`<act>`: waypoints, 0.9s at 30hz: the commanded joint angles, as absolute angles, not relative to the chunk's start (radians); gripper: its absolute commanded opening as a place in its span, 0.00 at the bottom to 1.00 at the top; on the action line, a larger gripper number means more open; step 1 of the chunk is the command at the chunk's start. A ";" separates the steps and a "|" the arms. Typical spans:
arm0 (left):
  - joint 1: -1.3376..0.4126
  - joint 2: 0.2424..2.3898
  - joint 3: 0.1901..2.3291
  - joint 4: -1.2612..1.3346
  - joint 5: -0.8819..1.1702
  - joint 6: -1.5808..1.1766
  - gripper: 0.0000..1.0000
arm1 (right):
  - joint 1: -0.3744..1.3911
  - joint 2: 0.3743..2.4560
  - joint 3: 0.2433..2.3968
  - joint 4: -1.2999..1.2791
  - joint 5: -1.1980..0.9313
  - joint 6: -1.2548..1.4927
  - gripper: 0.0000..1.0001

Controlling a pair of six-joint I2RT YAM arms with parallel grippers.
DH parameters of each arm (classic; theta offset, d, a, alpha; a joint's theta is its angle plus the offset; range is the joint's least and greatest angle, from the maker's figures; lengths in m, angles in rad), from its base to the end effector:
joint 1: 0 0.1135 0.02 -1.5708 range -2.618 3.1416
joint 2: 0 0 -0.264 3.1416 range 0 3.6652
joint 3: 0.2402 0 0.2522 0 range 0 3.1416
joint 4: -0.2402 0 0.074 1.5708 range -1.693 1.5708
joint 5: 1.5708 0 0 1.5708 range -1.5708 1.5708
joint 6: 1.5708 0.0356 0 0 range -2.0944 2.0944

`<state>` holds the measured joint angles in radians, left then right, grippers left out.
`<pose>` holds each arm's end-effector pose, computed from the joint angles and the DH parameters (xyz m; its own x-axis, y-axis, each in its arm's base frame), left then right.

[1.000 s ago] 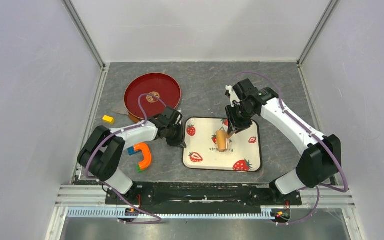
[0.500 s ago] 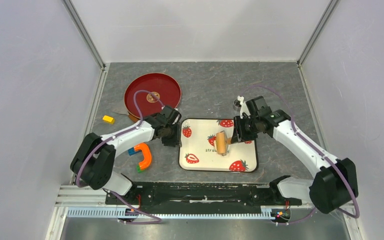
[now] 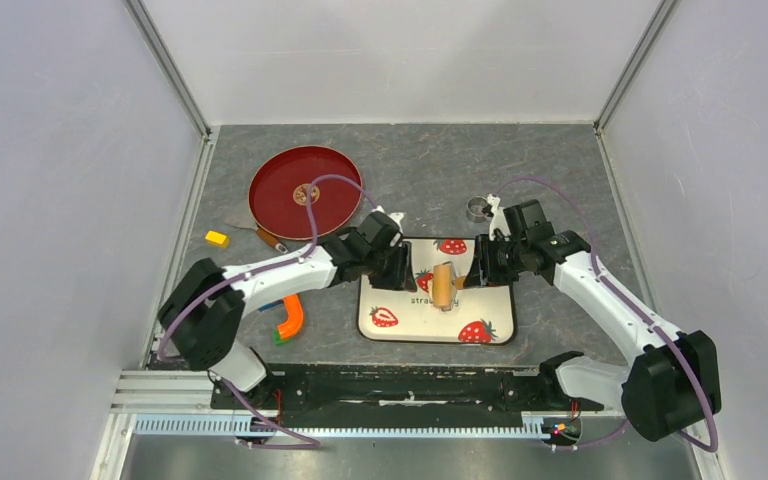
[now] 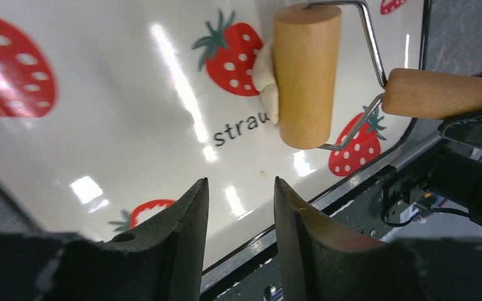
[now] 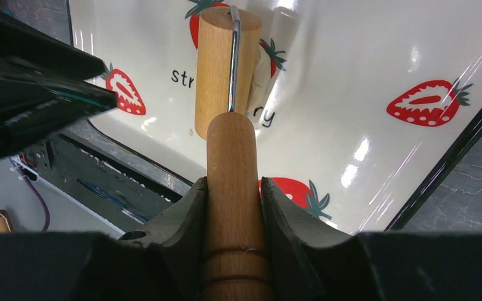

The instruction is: Roll out the dumpling wrappers from the dough

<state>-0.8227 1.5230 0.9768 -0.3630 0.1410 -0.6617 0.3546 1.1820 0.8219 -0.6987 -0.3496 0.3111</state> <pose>0.2106 -0.2343 0.2150 -0.9055 0.0813 -0.4166 0.2891 0.8368 -0.4650 0.2048 0.0888 0.2340 -0.9263 -0.0363 -0.3750 -0.2101 0.8760 0.4342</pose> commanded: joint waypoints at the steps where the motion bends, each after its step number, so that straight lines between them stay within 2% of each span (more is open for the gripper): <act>1: -0.871 1.602 1.013 -0.171 0.241 -0.755 0.46 | 0.338 1.201 0.773 -0.774 -0.220 0.275 0.00; 11: -0.923 1.722 1.017 -0.020 0.235 -0.832 0.34 | 0.336 1.191 0.777 -0.778 -0.260 0.272 0.00; 20: -0.916 1.780 1.011 -0.065 0.119 -0.838 0.26 | 0.335 1.180 0.812 -0.813 -0.268 0.261 0.00; 27: -0.897 1.790 0.981 -0.048 0.083 -0.850 0.26 | 0.335 1.183 0.820 -0.825 -0.273 0.254 0.00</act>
<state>-0.9199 1.7565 0.9962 -0.0555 0.2115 -0.8272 0.3408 1.1748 0.8188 -0.7086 -0.3645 0.3031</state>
